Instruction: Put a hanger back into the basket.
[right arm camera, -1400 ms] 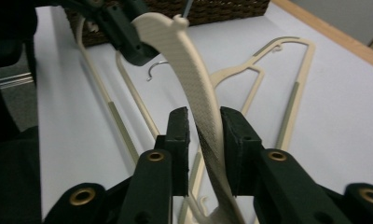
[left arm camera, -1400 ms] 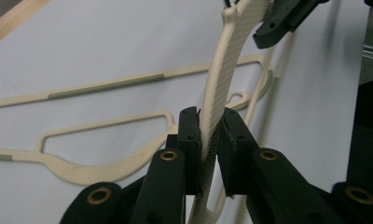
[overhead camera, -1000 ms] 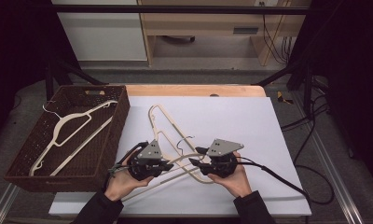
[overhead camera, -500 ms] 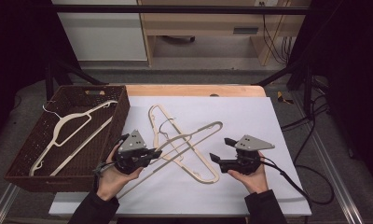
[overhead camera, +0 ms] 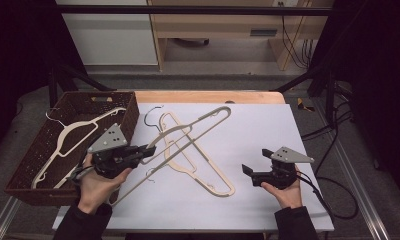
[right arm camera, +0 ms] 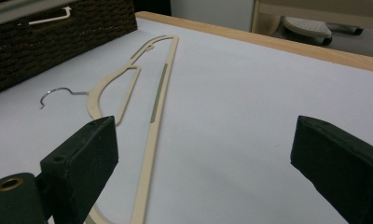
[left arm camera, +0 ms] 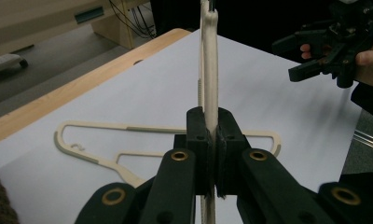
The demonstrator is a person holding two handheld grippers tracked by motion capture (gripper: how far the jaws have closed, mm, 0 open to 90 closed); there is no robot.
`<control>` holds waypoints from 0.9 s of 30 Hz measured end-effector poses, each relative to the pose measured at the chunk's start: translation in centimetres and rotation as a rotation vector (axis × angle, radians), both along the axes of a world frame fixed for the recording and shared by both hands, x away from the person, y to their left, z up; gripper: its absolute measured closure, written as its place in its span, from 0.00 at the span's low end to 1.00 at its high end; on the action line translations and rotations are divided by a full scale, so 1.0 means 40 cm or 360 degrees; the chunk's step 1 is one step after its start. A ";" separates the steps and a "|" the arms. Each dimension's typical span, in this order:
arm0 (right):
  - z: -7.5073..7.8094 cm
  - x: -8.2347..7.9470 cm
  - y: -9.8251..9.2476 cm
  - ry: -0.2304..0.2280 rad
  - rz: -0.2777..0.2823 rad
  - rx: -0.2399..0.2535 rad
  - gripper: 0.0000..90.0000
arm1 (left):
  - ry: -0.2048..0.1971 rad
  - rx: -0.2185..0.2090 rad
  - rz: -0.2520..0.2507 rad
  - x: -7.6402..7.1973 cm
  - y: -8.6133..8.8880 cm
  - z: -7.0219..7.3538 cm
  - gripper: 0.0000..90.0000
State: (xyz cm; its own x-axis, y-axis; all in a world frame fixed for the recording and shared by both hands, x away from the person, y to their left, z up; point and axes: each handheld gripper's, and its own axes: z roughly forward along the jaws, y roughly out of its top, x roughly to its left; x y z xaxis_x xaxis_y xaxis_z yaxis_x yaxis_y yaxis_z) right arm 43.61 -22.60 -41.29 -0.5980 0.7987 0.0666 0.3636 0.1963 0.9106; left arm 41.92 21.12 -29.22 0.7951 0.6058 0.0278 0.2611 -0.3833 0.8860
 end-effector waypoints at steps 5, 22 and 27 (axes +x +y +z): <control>0.005 -0.005 -0.021 -0.0009 -0.0036 0.0038 0.07 | -0.0007 -0.0007 0.0002 0.008 0.027 0.040 0.96; 0.016 -0.014 -0.058 -0.0043 -0.0089 0.0123 0.06 | -0.0009 -0.0054 0.0120 0.087 0.206 0.117 0.96; 0.014 -0.013 -0.055 -0.0032 -0.0088 0.0121 0.06 | -0.0004 -0.0002 0.0215 0.121 0.271 0.115 0.96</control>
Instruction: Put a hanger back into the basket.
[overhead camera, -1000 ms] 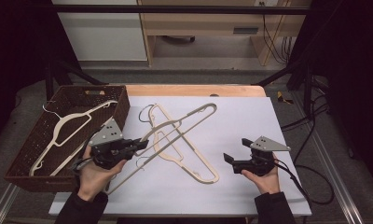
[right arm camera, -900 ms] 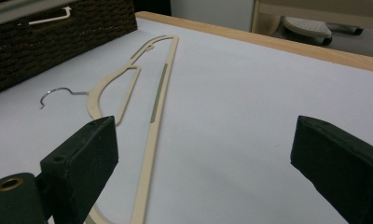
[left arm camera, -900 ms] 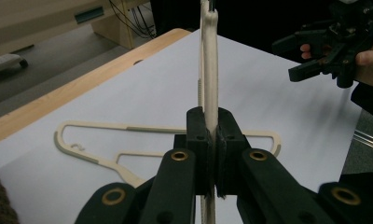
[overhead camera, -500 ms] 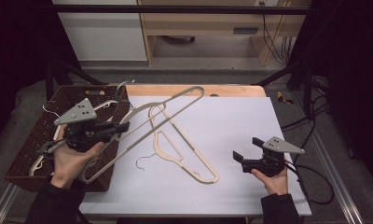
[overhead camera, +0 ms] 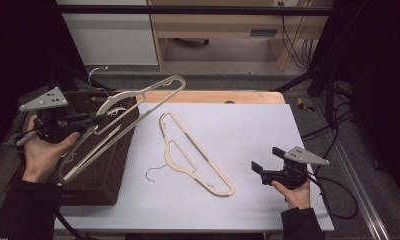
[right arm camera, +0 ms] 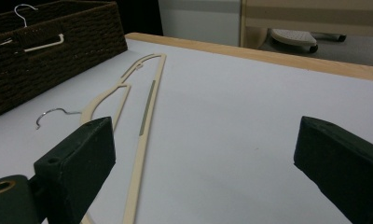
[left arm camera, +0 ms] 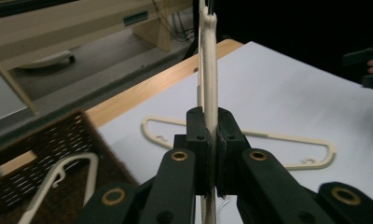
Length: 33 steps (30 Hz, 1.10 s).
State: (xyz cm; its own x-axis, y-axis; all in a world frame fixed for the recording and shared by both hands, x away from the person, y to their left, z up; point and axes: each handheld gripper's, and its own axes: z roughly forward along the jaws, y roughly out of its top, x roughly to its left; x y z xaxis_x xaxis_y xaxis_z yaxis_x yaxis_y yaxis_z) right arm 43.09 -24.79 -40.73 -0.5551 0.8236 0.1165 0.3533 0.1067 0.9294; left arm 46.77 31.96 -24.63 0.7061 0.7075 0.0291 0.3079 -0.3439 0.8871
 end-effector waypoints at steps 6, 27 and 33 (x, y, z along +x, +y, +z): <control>0.000 0.001 -0.001 0.0001 -0.0007 -0.0001 0.06 | 0.0031 0.0032 0.0072 0.035 0.073 -0.020 0.96; -0.007 0.005 -0.001 0.0025 -0.0009 -0.0003 0.06 | 0.0150 0.0056 0.0255 0.078 0.249 -0.112 0.96; -0.008 0.006 -0.001 0.0022 -0.0010 -0.0007 0.06 | 0.0166 0.0033 0.0323 0.078 0.299 -0.132 0.96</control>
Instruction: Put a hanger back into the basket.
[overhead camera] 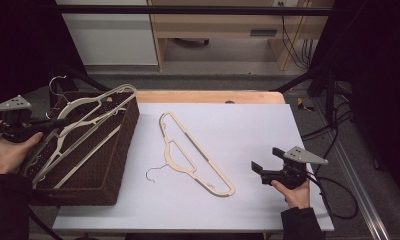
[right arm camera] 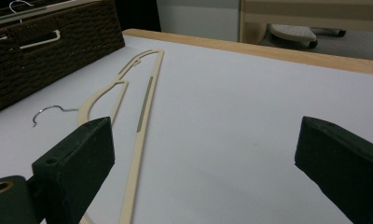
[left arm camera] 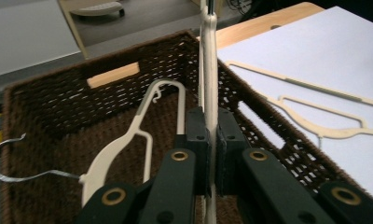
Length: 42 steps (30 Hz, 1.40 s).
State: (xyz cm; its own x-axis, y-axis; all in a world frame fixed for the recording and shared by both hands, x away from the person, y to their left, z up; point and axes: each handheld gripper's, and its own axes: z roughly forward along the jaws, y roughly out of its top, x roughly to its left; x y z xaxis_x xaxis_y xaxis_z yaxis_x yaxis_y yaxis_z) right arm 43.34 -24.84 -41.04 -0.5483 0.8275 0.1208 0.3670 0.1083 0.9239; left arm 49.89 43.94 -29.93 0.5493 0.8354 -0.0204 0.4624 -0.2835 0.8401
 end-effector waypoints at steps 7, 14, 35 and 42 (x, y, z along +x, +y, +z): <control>-0.004 0.002 0.004 0.0013 0.0005 -0.0007 0.06 | 0.0041 -0.0025 0.0069 0.000 0.050 -0.034 0.96; -0.004 0.002 0.004 0.0014 0.0006 -0.0005 0.06 | 0.0107 -0.0020 0.0059 0.009 0.039 -0.085 0.96; -0.005 0.002 0.005 0.0019 0.0012 -0.0002 0.06 | 0.0328 0.0075 0.0248 0.035 0.030 -0.211 0.93; -0.006 0.003 0.007 0.0022 0.0016 0.0001 0.06 | 0.0422 0.0112 0.0454 0.039 0.053 -0.220 0.80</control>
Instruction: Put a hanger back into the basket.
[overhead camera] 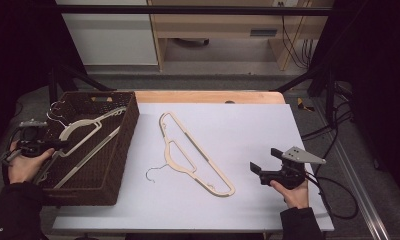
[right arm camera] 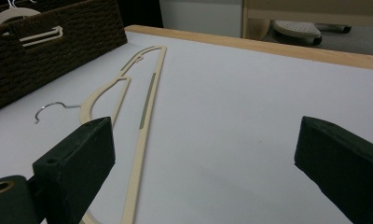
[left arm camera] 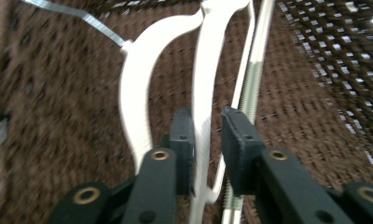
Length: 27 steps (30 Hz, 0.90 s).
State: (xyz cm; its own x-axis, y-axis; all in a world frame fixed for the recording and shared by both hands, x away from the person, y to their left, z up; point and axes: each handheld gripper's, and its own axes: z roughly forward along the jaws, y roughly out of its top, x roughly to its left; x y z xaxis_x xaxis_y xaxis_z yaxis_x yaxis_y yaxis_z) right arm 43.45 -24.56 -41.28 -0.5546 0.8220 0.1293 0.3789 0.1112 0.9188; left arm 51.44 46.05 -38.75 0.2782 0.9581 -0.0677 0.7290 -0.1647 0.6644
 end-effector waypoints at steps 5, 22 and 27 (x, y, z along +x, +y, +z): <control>-0.003 0.002 0.003 0.0004 0.0008 -0.0009 0.06 | 0.0081 0.0017 0.0077 0.004 0.011 -0.013 0.71; 0.006 -0.003 -0.003 -0.0013 0.0002 0.0013 0.06 | -0.0320 -0.0068 -0.0070 -0.052 -0.071 0.091 0.35; 0.013 -0.005 0.000 -0.0030 0.0013 0.0021 0.06 | -0.0493 -0.0123 -0.0223 -0.081 -0.144 0.130 0.24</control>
State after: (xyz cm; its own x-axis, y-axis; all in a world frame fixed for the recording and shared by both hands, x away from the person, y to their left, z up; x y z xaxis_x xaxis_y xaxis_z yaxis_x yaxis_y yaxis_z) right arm 43.23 -24.55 -40.77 -0.5637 0.8158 0.1294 0.3604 0.1020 0.9272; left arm 48.20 40.27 -33.53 0.4255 0.9044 -0.0303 0.4644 -0.1895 0.8651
